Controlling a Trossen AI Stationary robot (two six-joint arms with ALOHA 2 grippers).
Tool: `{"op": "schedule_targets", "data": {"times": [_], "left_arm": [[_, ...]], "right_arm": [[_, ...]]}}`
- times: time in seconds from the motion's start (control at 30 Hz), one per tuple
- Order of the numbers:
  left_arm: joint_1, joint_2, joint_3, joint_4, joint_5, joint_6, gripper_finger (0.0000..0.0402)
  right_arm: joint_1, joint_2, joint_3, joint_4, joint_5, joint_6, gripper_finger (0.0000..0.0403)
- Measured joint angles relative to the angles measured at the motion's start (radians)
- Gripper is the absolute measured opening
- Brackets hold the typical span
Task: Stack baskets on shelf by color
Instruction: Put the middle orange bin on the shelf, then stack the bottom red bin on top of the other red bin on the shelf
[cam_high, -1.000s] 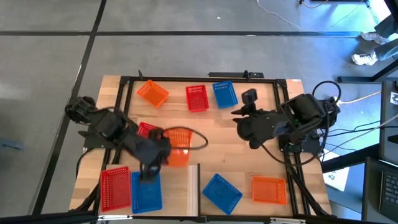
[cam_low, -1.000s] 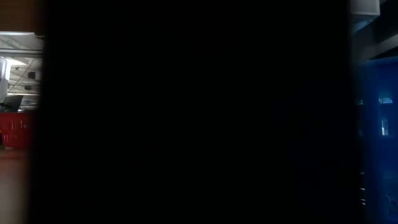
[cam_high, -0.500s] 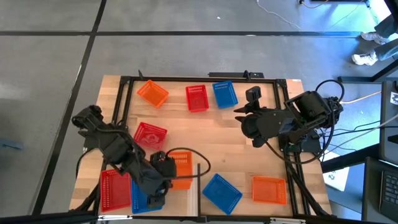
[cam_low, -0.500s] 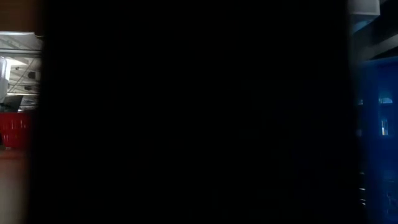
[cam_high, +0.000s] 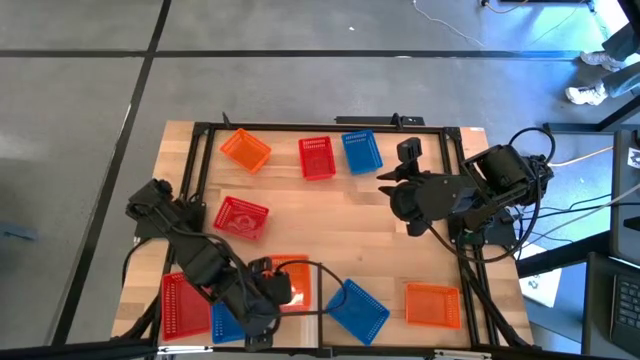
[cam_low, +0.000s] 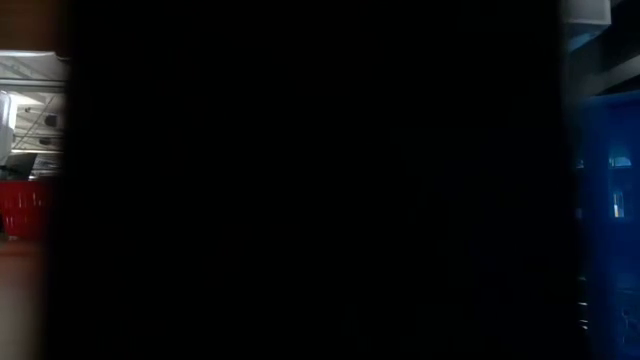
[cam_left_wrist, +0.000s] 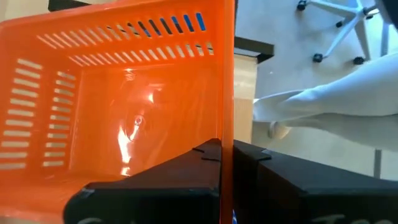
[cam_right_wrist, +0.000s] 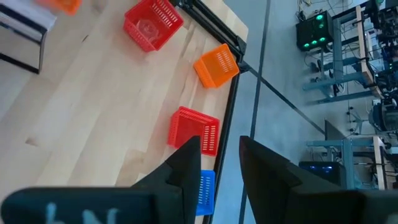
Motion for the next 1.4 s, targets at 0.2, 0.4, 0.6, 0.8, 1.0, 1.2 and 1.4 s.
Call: {"op": "schedule_targets", "data": {"times": [0.2,0.4,0.6,0.8,1.0,1.2,1.4], "left_arm": [[-0.013,0.008,0.0,0.05,-0.002,-0.01,0.0],[-0.034,0.041,0.0,0.078,-0.003,-0.024,0.0],[-0.043,0.062,0.0,0.077,-0.008,-0.025,0.0],[-0.041,0.062,0.0,0.077,-0.007,-0.006,0.0],[-0.038,0.062,0.0,0.076,-0.005,-0.007,0.0009],[-0.038,0.062,0.0,0.077,-0.004,-0.012,0.0047],[-0.037,0.062,0.0,0.079,0.0,-0.012,0.0064]], "right_arm": [[0.0,0.0,0.0,0.015,0.0,0.003,0.0113],[0.0,0.0,0.0,0.015,0.0,0.027,0.0113],[0.0,0.0,0.0,0.015,0.0,0.03,0.0113],[0.0,0.0,0.0,0.014,0.0,0.031,0.0113],[0.0,0.0,0.0,0.014,0.0,0.03,0.0113],[0.0,0.0,0.0,0.013,0.0,0.029,0.0113],[0.0,0.0,0.0,0.013,0.0,0.029,0.0113]]}}
